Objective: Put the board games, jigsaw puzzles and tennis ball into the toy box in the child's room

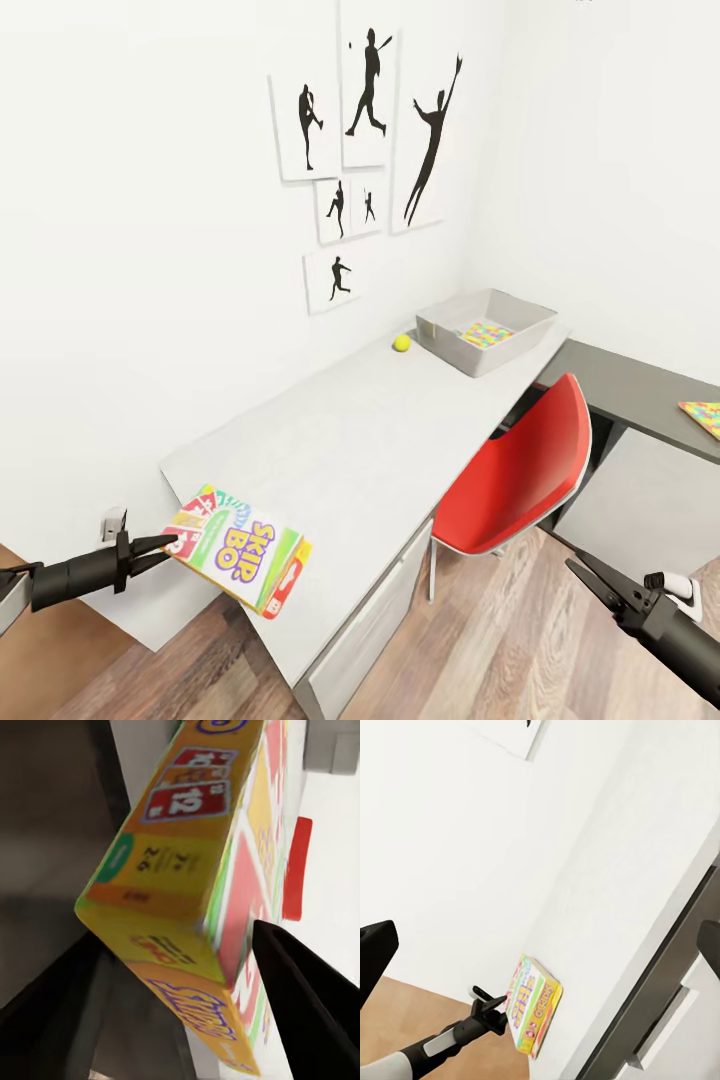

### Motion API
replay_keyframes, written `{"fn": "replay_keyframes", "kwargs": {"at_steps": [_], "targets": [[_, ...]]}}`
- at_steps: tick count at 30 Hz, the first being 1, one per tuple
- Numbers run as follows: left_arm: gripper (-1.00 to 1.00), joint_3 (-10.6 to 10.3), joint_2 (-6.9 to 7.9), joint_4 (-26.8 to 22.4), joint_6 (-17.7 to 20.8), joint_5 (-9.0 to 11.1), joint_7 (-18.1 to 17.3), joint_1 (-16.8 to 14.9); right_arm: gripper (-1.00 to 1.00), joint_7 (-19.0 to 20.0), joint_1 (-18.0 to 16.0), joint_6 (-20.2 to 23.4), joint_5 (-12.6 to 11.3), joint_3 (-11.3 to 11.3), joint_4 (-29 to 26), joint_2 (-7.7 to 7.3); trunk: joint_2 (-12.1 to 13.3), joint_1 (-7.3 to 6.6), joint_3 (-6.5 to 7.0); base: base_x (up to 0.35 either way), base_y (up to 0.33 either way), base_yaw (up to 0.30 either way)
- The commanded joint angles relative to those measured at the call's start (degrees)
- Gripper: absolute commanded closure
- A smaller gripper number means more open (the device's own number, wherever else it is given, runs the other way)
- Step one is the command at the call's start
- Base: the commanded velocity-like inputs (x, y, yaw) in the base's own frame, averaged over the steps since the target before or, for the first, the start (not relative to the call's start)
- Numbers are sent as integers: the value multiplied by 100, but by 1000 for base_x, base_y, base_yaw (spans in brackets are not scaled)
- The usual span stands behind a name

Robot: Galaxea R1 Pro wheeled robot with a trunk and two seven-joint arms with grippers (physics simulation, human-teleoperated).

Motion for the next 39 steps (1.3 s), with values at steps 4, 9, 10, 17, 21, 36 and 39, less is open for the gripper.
{"fn": "replay_keyframes", "kwargs": {"at_steps": [4, 9, 10, 17, 21, 36, 39], "targets": [[100, -57, 3, -116, 26, 11, -22, -2, -100, -6, 1, 33, -27, -2, -3, -2, 159, -88, 68, 0, 0, 0], [100, -59, 6, -193, 34, 18, -44, -2, -100, -6, 1, 33, -25, -2, -3, -1, 359, -198, 158, 0, 0, 0], [100, -63, 6, -196, 34, 18, -47, -2, -100, -6, 1, 32, -25, -2, -3, -1, 399, -220, 175, 0, 0, 0], [100, -64, 7, -208, 29, 28, -189, -2, -100, -6, 1, 25, -23, -2, -3, 5, 680, -373, 301, 0, 0, 0], [100, -72, 7, -391, 44, 29, -652, -2, -100, 5, 8, 50, -32, -31, -7, -4, 841, -461, 373, 0, 0, 0], [100, -692, 7, -1605, 112, 29, -1328, -2, -100, 24, 16, 68, -36, -124, -3, -1, 1442, -791, 673, 0, 0, -135], [100, -705, 7, -1825, 112, 29, -1328, 3, -100, 30, 18, 68, -36, -125, -3, -1, 1563, -857, 738, 0, 0, -256]]}}
